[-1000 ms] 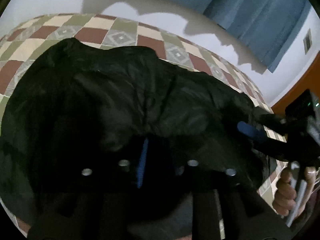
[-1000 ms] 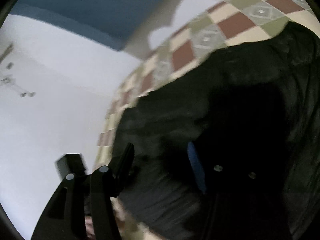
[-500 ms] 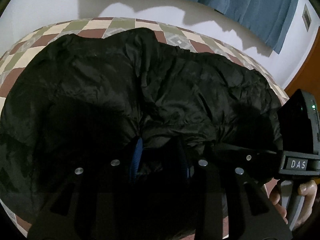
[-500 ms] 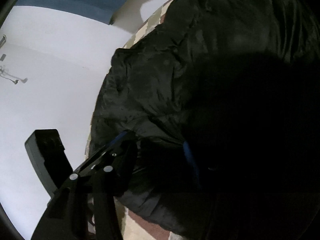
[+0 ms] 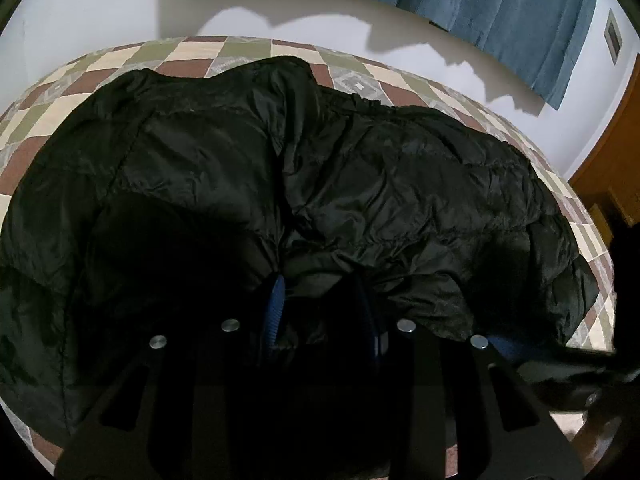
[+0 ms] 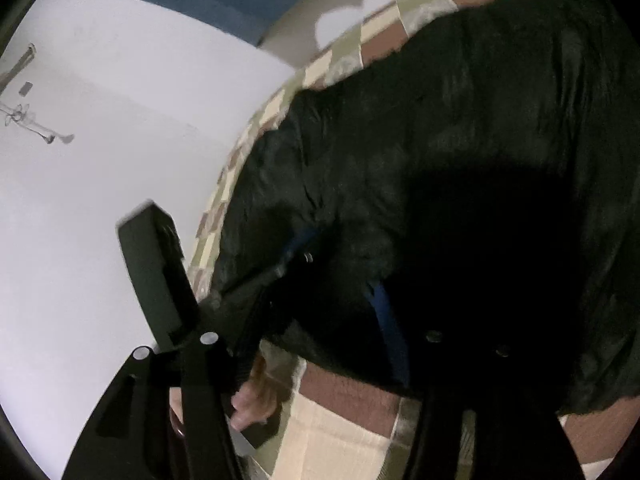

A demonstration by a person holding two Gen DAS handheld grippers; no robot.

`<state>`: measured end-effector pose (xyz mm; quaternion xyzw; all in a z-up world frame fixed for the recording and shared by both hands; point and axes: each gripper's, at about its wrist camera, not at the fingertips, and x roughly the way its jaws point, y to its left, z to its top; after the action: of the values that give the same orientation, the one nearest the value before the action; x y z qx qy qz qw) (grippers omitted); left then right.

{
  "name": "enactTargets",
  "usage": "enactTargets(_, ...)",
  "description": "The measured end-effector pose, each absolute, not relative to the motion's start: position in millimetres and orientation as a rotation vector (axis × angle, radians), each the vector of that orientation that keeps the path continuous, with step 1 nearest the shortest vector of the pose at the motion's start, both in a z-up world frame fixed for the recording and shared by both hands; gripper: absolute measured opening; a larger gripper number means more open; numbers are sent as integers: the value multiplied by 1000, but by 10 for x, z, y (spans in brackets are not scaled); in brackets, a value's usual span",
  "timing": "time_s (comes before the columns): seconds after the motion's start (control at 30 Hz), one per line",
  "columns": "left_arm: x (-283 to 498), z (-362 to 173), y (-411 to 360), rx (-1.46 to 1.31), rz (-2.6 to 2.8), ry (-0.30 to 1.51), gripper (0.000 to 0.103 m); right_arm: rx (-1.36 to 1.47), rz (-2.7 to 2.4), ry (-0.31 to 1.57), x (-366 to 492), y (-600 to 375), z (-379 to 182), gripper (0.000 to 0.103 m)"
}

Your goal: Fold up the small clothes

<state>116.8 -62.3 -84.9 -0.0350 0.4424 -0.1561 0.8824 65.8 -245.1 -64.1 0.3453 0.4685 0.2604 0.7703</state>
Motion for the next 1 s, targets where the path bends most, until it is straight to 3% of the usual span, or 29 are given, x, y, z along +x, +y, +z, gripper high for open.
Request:
enactTargets(0.17,1174,-862,-614,-76,-329,926,35,745,523,1046,744,-2475,-950,46)
enactTargets(0.43,960,-463,-354,-127,-389,850,36,733,539,1033,697,-2467,-604,49)
enactTargets(0.53,871,-289,-154,-115,-379,802,44,726,572,962,731,-2476,-284,51)
enactTargets(0.63,873,-211,94,-118,-342,781,45,699,564,925,1024,-2411,-125,54)
enactTargets(0.77,957,-181,482,-156,-271,785,47,708,523,971,1457,-2382,-278,54)
enactTargets(0.87,1022,-223,763,-192,-238,812,50,755,425,1105,1764,-2345,-769,54)
enactTargets(0.93,1062,-271,908,-197,-216,834,50,771,390,1129,1829,-2330,-982,41)
enactTargets(1.0,1101,-315,1025,-211,-215,859,50,759,374,1116,1762,-2336,-1007,38)
